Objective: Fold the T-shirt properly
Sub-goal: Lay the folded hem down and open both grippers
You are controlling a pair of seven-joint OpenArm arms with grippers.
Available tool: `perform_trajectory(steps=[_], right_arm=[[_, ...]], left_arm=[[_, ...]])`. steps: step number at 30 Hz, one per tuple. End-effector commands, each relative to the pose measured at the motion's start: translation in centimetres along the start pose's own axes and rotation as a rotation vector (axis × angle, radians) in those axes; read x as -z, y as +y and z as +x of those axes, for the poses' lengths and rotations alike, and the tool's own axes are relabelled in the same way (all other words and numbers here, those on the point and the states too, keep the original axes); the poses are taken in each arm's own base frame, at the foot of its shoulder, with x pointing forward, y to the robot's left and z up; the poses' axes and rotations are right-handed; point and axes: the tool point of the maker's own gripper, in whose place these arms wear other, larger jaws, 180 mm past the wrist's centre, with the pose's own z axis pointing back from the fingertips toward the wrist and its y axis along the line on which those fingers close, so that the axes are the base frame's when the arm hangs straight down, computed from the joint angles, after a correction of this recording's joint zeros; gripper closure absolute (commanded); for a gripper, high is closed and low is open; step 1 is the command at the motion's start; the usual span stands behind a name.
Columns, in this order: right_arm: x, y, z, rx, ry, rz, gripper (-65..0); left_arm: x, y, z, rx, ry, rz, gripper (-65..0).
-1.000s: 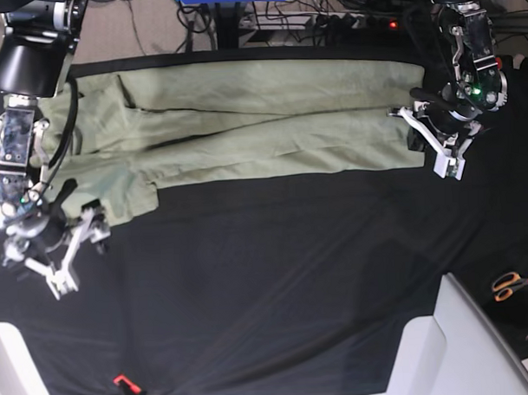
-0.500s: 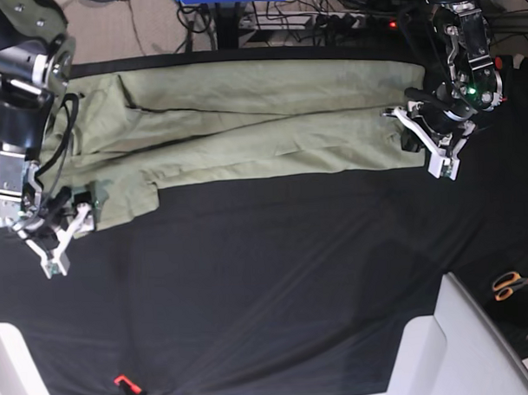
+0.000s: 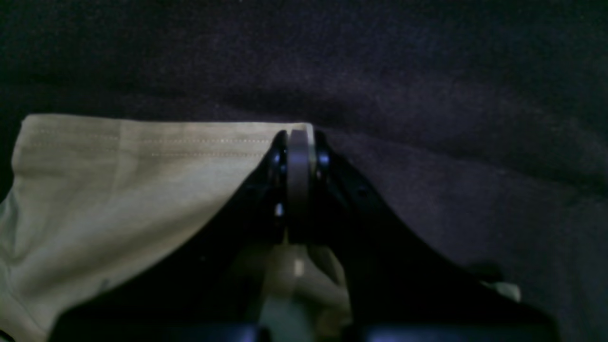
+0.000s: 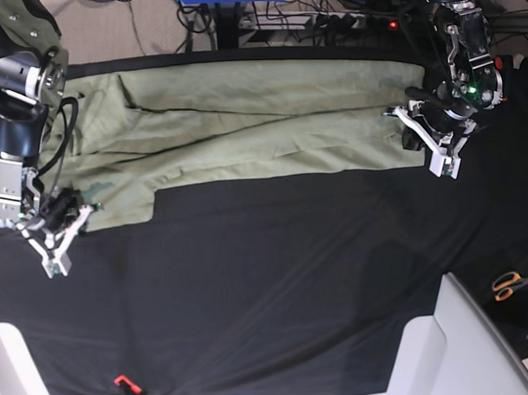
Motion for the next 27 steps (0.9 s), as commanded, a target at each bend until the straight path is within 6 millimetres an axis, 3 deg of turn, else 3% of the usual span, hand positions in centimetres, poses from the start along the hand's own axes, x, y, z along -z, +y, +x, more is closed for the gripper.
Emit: perform_trajectory(steps=[1,4,11,19,27], right_arm=[[-1.2,-1.9,2.4,-0.018,-0.068,-0.05,0.0],[-2.7,-1.9,3.1,-0.061,-0.075,-0.097,0.0],[-6.8,-0.5,2.0,-0.126,-0.007,-0.19,0.0],[-10.9,0.7,-0.8,-0.144,0.077,-0.265,0.0],[-14.0,1.3,-4.9,-0.157,0.165,-0.309,0.0]], left_arm=[[-0.3,0.6,1.4,0.009,-0.04,0.011,0.0],[-0.3,0.6,1.4,0.009,-0.04,0.011,0.0],[-0.3,0.6,1.4,0.009,-0.04,0.011,0.0],[-0.4,0.7,1.0,0.011,-0.031,0.012,0.0],[-0.5,0.8,1.0,0.016,-0.03,0.014,0.0]])
